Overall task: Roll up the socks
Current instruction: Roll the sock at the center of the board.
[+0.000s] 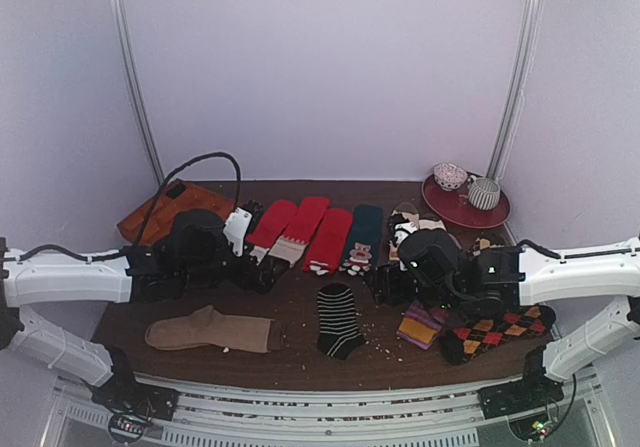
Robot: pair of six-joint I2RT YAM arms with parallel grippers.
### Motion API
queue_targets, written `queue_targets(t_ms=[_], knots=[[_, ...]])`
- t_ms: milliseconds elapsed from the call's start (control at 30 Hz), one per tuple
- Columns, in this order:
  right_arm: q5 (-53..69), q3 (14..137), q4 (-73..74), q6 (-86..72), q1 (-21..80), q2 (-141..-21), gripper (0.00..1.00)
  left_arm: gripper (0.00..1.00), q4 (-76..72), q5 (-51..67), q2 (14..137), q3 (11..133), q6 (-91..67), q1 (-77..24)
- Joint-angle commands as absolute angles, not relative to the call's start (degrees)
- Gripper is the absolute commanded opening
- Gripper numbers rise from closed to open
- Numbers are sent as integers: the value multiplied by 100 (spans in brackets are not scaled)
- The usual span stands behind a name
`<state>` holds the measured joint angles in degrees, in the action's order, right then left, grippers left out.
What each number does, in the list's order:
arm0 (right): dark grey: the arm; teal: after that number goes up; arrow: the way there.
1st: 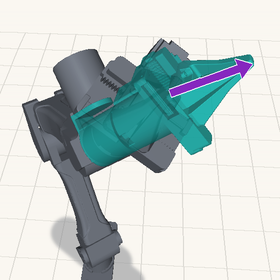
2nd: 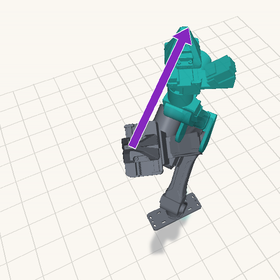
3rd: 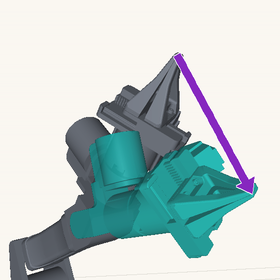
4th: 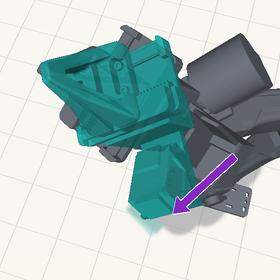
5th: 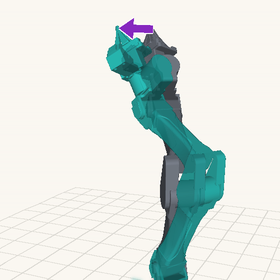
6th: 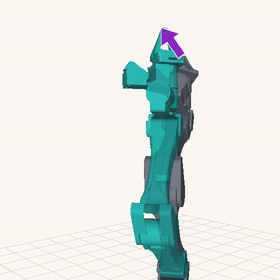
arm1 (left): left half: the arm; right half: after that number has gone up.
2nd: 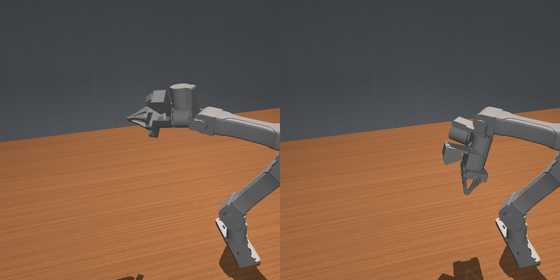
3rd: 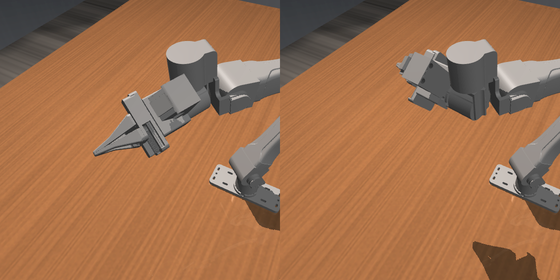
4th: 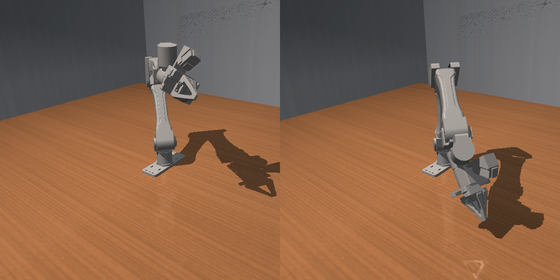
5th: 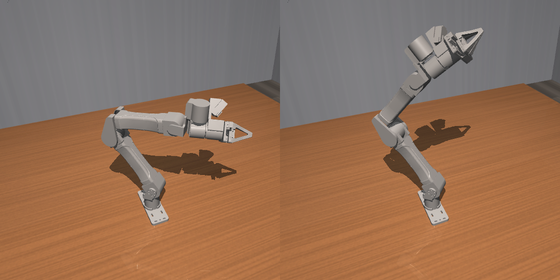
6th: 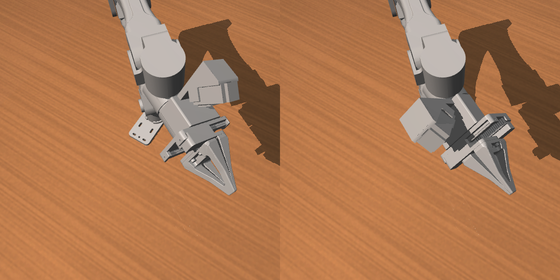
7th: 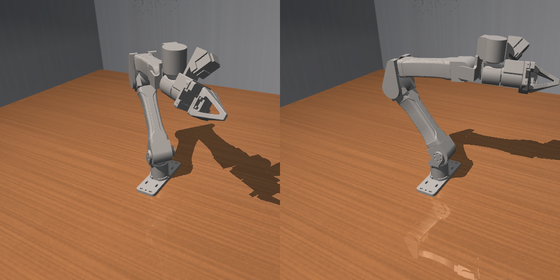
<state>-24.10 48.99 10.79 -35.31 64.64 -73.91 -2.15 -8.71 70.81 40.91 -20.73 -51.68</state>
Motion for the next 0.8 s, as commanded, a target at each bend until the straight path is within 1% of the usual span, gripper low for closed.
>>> queue_targets(t_ms=[0, 33, 100, 133, 333, 433, 567, 667, 767], knots=[[-2646, 4834, 1101, -3466, 6487, -7204, 81, 98, -725, -955, 6809, 4019, -1977, -5168], [-2622, 4826, 1113, -3379, 6486, -7180, 85, 98, -703, -980, 6807, 4023, -1992, -5168], [-2502, 4664, 1066, -3191, 6488, -7052, 98, 98, -673, -958, 6810, 4004, -2002, -5170], [-2474, 4493, 906, -3104, 6487, -6921, 100, 98, -669, -920, 6800, 3981, -2008, -5168], [-2060, 3274, -517, -2375, 6491, -5974, 100, 98, -1243, -327, 6388, 3428, -1990, -5215], [-1428, 2746, -1098, -2025, 6511, -5840, 98, 98, -1327, -152, 6304, 3257, -2039, -5360], [-815, 2069, -2178, -1644, 6743, -6042, 95, 98, -1493, -330, 6441, 3049, -2074, -5962], [-521, 2040, -2478, -1154, 7026, -6434, 91, 98, -1784, -267, 6573, 2791, -2057, -6366], [-384, 2075, -2673, -653, 7354, -6737, 86, 96, -2081, 50, 6748, 2559, -1988, -6441]])
